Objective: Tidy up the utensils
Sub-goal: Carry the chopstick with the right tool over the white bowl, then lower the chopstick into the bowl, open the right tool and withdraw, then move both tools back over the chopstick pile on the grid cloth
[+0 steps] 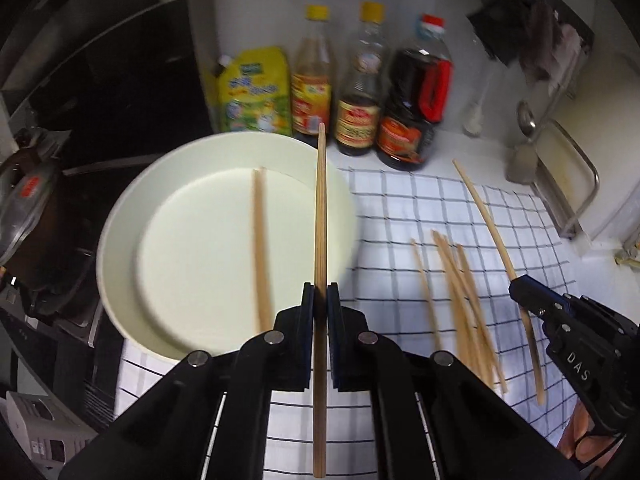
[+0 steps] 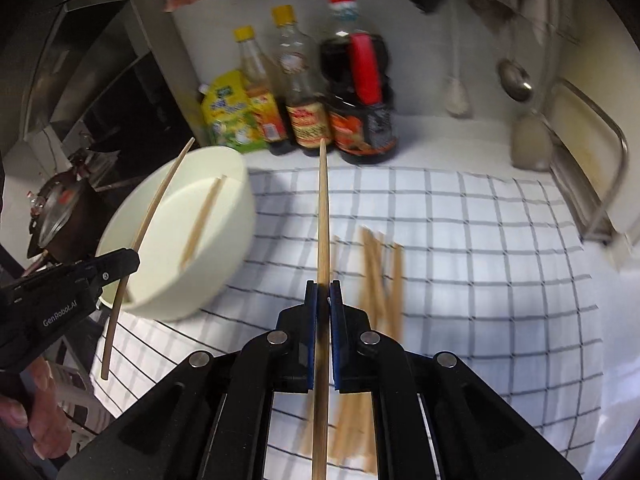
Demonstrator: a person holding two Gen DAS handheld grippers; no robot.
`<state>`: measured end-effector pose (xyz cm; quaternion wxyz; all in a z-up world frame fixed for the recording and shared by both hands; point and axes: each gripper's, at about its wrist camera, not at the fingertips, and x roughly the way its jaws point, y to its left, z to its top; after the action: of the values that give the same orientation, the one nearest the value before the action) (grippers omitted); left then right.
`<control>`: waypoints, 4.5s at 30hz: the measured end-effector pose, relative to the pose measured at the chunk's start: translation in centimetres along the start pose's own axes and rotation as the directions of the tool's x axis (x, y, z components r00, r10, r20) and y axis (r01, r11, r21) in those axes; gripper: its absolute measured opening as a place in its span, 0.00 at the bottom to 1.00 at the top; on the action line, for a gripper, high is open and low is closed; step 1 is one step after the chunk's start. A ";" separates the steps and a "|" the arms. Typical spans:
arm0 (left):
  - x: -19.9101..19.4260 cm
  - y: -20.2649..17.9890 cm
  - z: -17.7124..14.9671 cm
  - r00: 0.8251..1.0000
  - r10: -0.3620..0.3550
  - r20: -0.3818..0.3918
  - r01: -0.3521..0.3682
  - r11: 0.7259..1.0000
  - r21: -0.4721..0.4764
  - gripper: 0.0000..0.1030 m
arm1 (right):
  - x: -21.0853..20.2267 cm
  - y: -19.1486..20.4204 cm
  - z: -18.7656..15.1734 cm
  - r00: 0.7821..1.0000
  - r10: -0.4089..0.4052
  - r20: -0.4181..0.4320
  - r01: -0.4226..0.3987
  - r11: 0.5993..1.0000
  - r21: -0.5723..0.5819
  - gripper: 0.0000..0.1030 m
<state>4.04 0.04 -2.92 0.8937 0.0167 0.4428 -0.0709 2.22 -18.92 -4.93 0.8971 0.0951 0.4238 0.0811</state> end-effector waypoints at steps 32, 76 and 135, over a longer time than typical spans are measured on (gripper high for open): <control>11.0 14.9 4.5 0.991 0.019 -0.131 -0.015 0.999 0.035 0.08 | 16.6 15.7 6.4 0.984 0.034 -0.173 -0.036 0.999 -0.009 0.06; 0.0 10.1 3.3 1.000 0.010 0.001 -0.010 1.000 -0.006 0.62 | 1.4 9.4 2.4 0.999 -0.044 -0.008 0.044 0.999 0.020 0.26; 5.4 -8.2 -5.4 0.992 -0.004 -0.128 0.015 0.997 0.082 0.65 | 5.4 -8.4 -6.1 0.966 -0.151 -0.209 0.150 0.989 -0.021 0.34</control>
<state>1.84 -8.19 -10.22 0.8618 0.0560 0.4956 -0.0922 1.41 -25.24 -14.77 0.8511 0.0514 0.5220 0.0236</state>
